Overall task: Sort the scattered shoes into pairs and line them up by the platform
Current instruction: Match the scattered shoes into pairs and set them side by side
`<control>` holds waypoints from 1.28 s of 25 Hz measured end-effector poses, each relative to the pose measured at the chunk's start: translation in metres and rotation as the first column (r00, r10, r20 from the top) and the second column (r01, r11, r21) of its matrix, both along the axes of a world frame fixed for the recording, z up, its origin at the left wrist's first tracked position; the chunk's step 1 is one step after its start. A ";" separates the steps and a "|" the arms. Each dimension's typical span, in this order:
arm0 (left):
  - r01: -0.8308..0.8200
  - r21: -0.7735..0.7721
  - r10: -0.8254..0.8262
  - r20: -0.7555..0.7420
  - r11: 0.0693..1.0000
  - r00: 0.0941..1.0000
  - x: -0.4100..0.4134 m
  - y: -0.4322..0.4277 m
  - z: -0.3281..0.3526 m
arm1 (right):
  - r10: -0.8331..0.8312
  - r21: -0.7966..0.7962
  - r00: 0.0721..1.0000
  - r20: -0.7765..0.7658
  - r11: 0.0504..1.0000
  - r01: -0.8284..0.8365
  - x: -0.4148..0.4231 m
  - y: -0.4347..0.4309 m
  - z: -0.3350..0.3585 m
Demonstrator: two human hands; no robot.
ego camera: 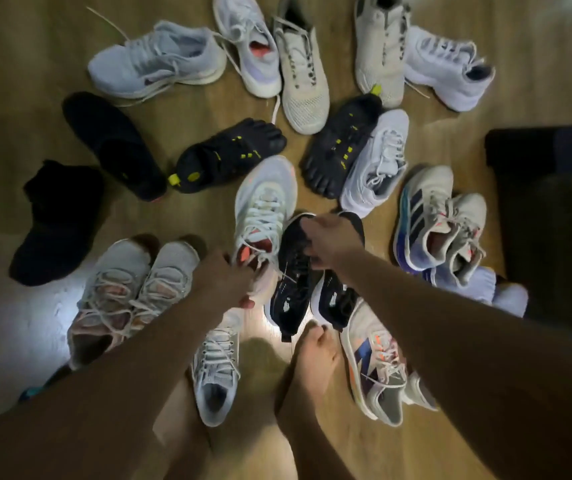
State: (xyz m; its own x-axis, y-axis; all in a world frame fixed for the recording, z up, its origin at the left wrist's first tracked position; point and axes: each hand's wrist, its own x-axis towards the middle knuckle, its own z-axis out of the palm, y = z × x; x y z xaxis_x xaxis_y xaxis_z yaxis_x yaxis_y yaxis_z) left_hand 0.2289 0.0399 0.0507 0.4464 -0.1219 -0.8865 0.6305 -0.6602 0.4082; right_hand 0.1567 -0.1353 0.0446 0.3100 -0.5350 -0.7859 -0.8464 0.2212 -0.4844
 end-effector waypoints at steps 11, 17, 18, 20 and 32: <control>-0.091 0.301 0.064 0.096 0.949 0.993 -0.029 -0.018 -0.100 | 0.209 -0.103 0.956 -0.205 0.967 -0.234 -0.029 -0.159 -0.110; 0.010 0.321 -0.084 0.217 0.947 0.973 -0.053 -0.037 -0.092 | -0.587 0.142 0.782 0.211 0.810 0.569 -0.050 -0.158 -0.083; -0.003 0.321 -0.065 0.202 0.947 0.977 -0.055 -0.040 -0.087 | -0.625 0.170 0.752 0.208 0.780 0.602 -0.056 -0.156 -0.074; -0.060 0.309 0.012 0.154 0.949 0.988 -0.053 -0.044 -0.083 | -0.589 0.149 0.777 0.222 0.808 0.570 -0.066 -0.152 -0.058; -0.135 0.116 0.141 -0.053 0.984 0.989 -0.010 -0.001 -0.046 | 0.091 -0.383 0.990 0.104 0.922 -0.045 -0.047 -0.067 -0.014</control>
State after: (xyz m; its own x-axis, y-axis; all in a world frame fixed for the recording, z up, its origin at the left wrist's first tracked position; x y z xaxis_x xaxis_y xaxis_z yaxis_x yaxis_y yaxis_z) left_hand 0.2186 0.0390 0.0043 0.3972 0.0386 -0.9169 0.7400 -0.6044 0.2951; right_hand 0.1096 -0.2027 0.0303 0.4340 -0.7600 -0.4838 -0.7846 -0.0550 -0.6175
